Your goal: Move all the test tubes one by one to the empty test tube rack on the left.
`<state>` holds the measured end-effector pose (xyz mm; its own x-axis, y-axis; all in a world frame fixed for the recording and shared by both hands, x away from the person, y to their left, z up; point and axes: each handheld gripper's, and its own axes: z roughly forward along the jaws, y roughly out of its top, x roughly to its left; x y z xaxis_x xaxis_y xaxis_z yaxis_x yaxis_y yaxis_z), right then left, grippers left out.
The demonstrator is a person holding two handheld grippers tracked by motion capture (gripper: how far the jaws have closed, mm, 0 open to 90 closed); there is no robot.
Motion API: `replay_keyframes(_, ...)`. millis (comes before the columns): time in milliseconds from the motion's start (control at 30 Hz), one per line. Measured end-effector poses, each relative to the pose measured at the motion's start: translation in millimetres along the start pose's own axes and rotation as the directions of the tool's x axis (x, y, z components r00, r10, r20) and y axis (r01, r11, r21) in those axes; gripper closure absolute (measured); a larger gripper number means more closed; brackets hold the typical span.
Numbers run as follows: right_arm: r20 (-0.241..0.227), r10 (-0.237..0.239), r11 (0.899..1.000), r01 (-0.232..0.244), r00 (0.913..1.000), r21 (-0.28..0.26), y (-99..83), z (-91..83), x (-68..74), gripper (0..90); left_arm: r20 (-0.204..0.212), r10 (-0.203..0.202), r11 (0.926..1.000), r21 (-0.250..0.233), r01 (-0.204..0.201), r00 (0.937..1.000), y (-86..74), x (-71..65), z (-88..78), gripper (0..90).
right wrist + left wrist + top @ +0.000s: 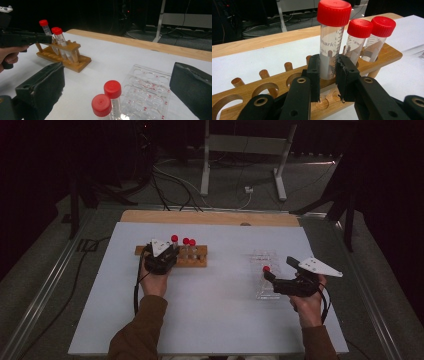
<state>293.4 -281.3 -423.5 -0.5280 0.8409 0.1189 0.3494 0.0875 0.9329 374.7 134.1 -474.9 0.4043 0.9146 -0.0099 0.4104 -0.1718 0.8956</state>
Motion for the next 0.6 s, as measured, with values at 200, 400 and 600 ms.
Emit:
replay_keyframes(200, 0.001, -0.001, 1.0, 0.001, 1.0, 0.0, -0.2, 0.1, 0.0, 0.0, 0.004, -0.005, 1.0, 0.002, 0.005, 1.0, 0.2, -0.3, -0.1, 67.1)
replay_keyframes(400, 0.002, 0.001, 1.0, -0.001, 1.0, 0.001, -0.3, -0.3, -0.6, 0.0, 0.018, -0.023, 0.9997, -0.008, 0.023, 0.9996, 1.1, 1.2, -2.8, 50.8)
replay_keyframes(600, 0.006, -0.002, 1.0, 0.002, 1.0, 0.008, -1.1, 0.3, -0.2, 0.6, 0.022, -0.055, 0.9984, -0.011, 0.055, 0.9983, 3.2, 4.2, -9.3, 25.3)
